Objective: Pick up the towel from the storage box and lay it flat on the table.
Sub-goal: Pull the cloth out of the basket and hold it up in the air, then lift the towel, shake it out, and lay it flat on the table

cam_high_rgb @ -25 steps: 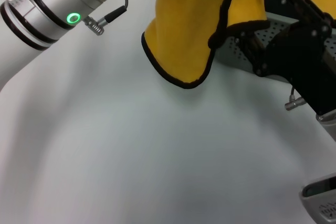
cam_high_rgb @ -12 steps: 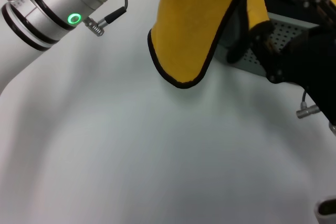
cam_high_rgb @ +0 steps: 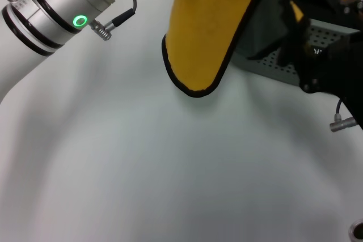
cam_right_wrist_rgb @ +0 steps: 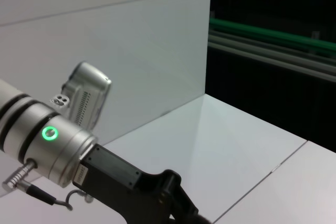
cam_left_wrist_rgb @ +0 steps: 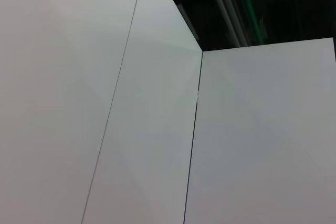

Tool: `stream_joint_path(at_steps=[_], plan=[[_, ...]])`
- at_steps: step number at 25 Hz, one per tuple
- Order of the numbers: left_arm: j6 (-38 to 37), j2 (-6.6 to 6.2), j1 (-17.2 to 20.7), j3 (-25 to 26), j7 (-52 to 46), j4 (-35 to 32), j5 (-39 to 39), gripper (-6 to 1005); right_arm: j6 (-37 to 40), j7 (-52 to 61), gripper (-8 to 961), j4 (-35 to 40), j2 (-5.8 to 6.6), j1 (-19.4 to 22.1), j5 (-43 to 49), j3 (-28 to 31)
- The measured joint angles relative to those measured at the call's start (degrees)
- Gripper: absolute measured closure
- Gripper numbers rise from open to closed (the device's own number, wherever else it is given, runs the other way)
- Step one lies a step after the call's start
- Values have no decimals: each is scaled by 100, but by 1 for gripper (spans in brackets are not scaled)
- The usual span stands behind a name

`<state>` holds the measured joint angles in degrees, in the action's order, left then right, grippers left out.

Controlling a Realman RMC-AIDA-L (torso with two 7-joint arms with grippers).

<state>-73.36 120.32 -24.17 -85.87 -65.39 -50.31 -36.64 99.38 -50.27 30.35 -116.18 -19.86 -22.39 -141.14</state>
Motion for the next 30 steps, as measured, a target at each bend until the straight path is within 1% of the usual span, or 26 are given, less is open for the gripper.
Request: stream_joint_path(at_steps=[7, 13, 16, 18, 20, 22, 26, 27, 30], plan=[[0, 0, 0, -19, 0, 46, 0, 979, -6, 4, 553, -4, 0, -21, -148, -2], [-2, -4, 0, 0, 0, 132, 0, 979, -8, 210, 789, 21, 0, -31, -295, 29], [-11, -12, 2, 0, 0, 190, -15, 979, 6, 556, 884, 11, -1, -69, -401, 56], [-32, -21, 9, 1, 0, 268, -43, 979, 14, 1008, 947, 13, 0, -96, -483, 206], [-49, -28, 34, 8, 0, 370, -96, 979, 1, 1516, 947, 33, 10, -122, -481, 461], [-59, -34, 88, 28, 0, 450, -171, 979, -10, 2055, 947, 42, 46, -177, -446, 695], [-211, -50, 234, 43, 0, 577, -437, 979, -44, 3386, 946, 6, 238, -438, -426, 1016], [-280, -50, 264, 43, -1, 599, -535, 979, -84, 3901, 946, 4, 350, -547, -371, 1093], [-501, -51, 324, 48, -1, 619, -788, 979, -308, 5177, 946, -5, 617, -793, -37, 1339]])
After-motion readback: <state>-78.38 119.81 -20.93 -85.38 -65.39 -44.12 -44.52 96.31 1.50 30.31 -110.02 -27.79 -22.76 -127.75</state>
